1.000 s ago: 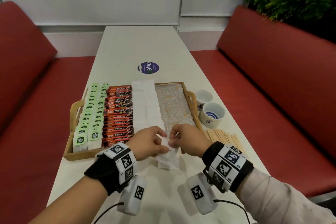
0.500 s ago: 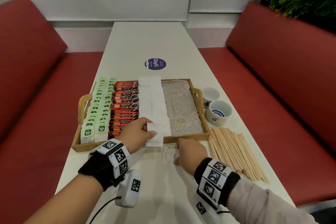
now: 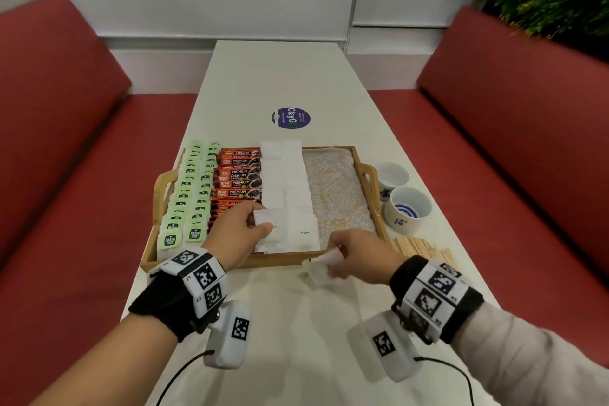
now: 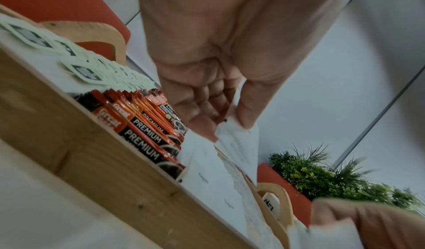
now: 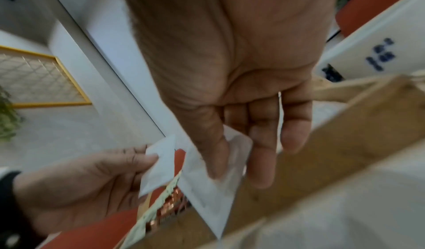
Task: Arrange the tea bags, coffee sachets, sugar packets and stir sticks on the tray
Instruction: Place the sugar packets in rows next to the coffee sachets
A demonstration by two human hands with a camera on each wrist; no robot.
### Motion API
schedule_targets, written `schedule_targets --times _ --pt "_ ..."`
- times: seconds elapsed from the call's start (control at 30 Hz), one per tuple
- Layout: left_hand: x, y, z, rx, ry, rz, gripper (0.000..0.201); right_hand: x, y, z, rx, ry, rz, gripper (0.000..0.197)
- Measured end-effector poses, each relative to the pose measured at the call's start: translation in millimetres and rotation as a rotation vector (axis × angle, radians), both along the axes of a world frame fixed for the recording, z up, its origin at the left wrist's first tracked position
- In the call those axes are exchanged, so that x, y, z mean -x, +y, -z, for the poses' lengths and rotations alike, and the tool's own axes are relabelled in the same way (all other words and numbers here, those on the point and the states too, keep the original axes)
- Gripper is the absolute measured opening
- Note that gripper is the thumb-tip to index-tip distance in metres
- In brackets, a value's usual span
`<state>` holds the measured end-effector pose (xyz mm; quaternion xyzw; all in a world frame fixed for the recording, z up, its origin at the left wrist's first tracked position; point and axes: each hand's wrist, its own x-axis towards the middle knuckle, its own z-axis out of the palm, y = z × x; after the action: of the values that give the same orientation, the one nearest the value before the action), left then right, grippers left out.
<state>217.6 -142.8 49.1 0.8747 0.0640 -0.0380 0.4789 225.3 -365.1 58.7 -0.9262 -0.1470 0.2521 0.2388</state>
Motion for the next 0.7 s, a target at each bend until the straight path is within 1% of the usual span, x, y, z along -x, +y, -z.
schedule_targets --times 0.1,0.17,0.23,0.37,0.43,0.6,0.7 --pt "-3.3 4.7 -1.1 -0.001 -0.010 -0.013 0.018 -19.7 6.1 -16.7 -0.137 -0.104 0.068 0.021" --pt "-4.9 7.2 -1.7 -0.004 -0.015 -0.022 0.019 -33.7 11.8 -18.8 -0.143 -0.185 0.103 0.017" --pt "-6.8 9.6 -1.1 0.007 -0.010 -0.032 0.019 -45.9 18.3 -15.6 -0.104 -0.217 0.112 0.015" --pt "-10.9 14.7 2.3 0.012 0.015 -0.034 0.020 -57.6 32.9 -2.9 -0.022 -0.193 0.118 0.012" --pt "-13.1 17.2 4.7 -0.014 0.008 -0.023 0.020 -59.9 39.0 1.4 0.002 -0.167 0.118 0.015" --pt "-18.1 20.0 7.0 -0.057 -0.011 -0.013 0.018 -65.3 49.7 5.9 0.112 -0.111 0.032 0.028" --pt "-20.4 22.3 8.1 -0.066 0.001 -0.013 0.020 -67.2 53.0 9.5 0.136 -0.110 0.039 0.032"
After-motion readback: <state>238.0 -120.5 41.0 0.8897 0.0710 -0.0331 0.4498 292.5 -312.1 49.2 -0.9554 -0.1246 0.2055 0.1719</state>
